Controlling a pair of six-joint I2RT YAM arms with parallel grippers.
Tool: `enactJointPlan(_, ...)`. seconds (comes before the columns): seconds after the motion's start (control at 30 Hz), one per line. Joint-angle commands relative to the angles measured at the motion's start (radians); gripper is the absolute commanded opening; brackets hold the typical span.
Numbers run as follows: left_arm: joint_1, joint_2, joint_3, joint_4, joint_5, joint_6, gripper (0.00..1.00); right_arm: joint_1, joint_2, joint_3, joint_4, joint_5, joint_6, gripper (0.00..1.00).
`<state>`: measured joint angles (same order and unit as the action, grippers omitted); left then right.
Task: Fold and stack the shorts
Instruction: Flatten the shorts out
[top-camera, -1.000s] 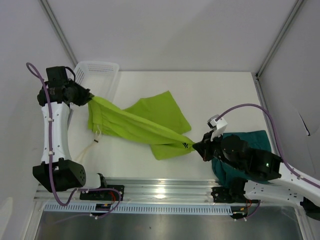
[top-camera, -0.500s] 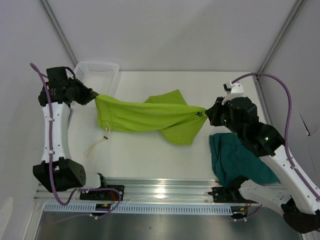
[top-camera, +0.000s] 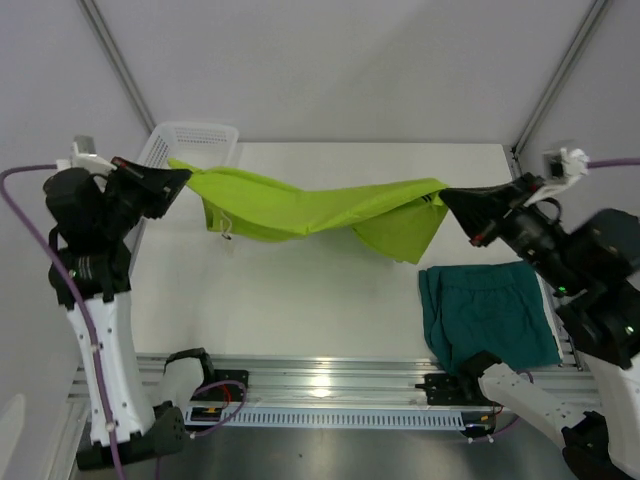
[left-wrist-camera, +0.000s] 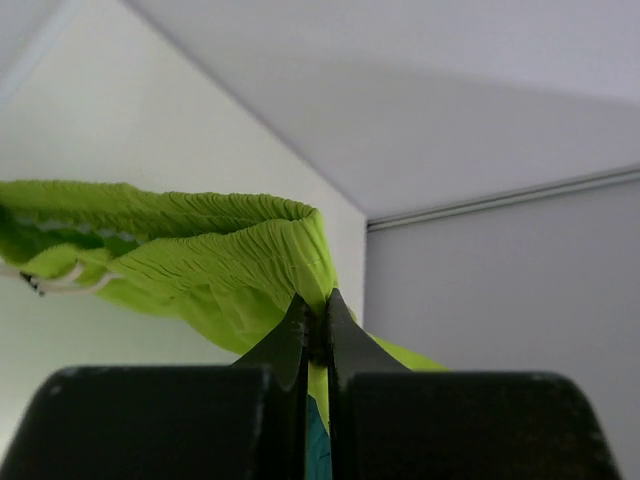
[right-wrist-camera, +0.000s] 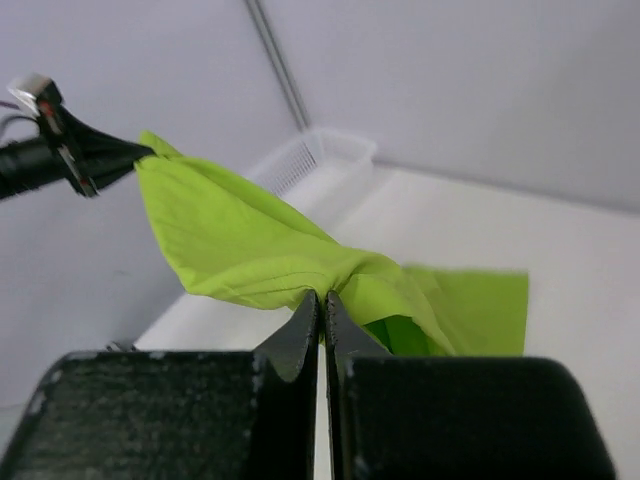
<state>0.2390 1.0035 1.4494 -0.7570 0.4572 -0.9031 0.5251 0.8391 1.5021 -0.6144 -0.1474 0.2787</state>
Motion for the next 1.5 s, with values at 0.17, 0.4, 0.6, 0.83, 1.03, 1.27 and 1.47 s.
enactJointPlan(0.17,0.008,-0.259,0.209,0.116,-0.098,-0.100,0.00,-0.005,-0.064,0.325,0.047,-0.118,-0.050,0.00)
enactJointPlan(0.4,0.008,-0.178,0.419,0.068,-0.106,-0.115,0.00,0.000,0.086,0.601,-0.082,-0.048,-0.067,0.00)
enactJointPlan(0.6,0.009,-0.025,0.282,0.102,-0.048,-0.089,0.00,0.043,0.290,0.623,-0.176,0.078,-0.067,0.00)
enactJointPlan(0.83,0.008,-0.065,-0.245,0.271,-0.066,0.006,0.00,-0.072,0.207,0.050,-0.061,0.028,0.074,0.00)
enactJointPlan(1.03,-0.003,-0.030,-0.564,0.485,-0.080,0.030,0.00,-0.224,0.135,-0.450,0.110,-0.086,0.204,0.00)
enactJointPlan(1.27,-0.087,0.153,-0.567,0.636,-0.166,0.029,0.00,-0.318,0.230,-0.571,0.225,-0.063,0.234,0.00)
enactJointPlan(1.47,-0.159,0.344,-0.459,0.714,-0.215,0.006,0.00,-0.358,0.379,-0.508,0.281,-0.035,0.224,0.00)
